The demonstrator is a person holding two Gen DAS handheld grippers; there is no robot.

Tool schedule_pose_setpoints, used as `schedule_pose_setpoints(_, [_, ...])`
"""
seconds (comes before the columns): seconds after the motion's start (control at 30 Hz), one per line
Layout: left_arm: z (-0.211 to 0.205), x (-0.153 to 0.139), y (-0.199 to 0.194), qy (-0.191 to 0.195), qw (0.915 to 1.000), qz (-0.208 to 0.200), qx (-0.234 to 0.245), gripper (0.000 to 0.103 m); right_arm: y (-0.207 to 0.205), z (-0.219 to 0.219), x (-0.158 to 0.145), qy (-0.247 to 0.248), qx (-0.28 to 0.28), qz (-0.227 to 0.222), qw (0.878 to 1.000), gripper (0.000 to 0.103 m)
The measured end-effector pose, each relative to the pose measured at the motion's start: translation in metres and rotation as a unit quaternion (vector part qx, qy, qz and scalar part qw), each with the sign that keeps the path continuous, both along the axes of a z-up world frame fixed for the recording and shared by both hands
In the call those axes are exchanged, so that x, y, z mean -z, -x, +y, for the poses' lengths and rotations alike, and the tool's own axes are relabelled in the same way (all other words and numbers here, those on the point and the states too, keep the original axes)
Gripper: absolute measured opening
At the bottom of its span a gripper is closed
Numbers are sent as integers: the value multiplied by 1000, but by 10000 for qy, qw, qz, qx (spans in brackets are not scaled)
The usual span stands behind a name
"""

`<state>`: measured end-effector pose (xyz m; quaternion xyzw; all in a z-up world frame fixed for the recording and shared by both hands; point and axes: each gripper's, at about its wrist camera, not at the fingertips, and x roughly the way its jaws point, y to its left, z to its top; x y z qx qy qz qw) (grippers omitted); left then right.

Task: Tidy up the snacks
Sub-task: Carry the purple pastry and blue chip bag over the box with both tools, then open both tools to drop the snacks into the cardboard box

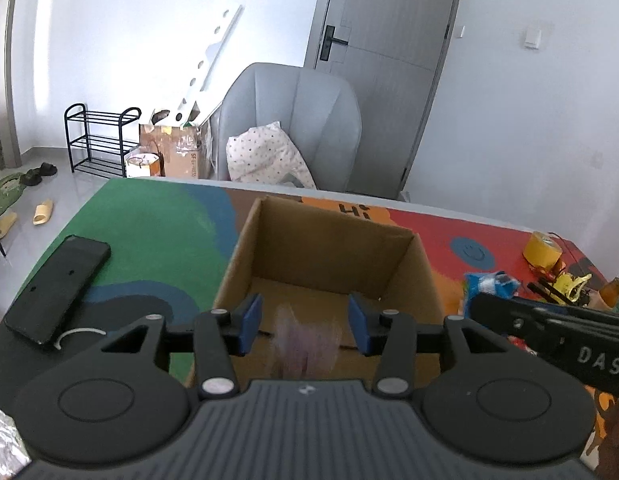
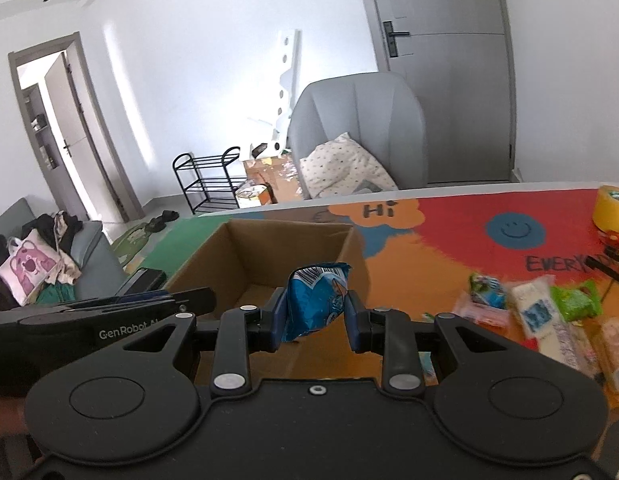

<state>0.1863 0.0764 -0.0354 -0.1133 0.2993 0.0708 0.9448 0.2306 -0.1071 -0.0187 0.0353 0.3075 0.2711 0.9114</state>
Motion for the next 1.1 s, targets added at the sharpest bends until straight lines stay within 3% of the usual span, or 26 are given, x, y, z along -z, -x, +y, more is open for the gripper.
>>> schedule_pose_setpoints(0.2, [14, -5, 10, 150, 9997, -134, -143, 72, -5, 16, -2, -63, -173, -6, 9998, 29])
schedule_pose_setpoints(0.3, [18, -5, 14, 169, 9996, -150, -196, 75, -6, 22, -5, -157, -260, -4, 9995, 29])
schedule_pose_setpoints(0.33, [19, -5, 15, 171, 9995, -141, -209, 75, -7, 23, -6, -208, -311, -37, 9993, 32])
schedule_pose_setpoints(0.43, [24, -5, 17, 208, 9994, -120, -263, 76, -8, 23, -10, -278, -293, -165, 9990, 49])
schedule_pose_setpoints(0.5, [24, -4, 18, 210, 9993, -83, -291, 76, -5, 20, -13, -277, -291, -258, 9989, 67])
schedule_pose_setpoints(0.6, [24, -2, 18, 230, 9994, -7, -276, 78, -4, 14, -14, -206, -188, -310, 9991, 81])
schedule_pose_setpoints(0.77, [24, -2, 21, 263, 9988, 80, -399, 86, -2, -3, -12, -193, 39, -202, 9996, 94])
schedule_pose_setpoints(0.9, [20, -3, 23, 368, 9984, 122, -417, 89, 3, -16, -9, -157, 185, -170, 9996, 100])
schedule_pose_setpoints(1.1, [2, -8, 27, 246, 9993, 14, -269, 103, 10, -38, -6, -184, 273, -59, 9994, 103])
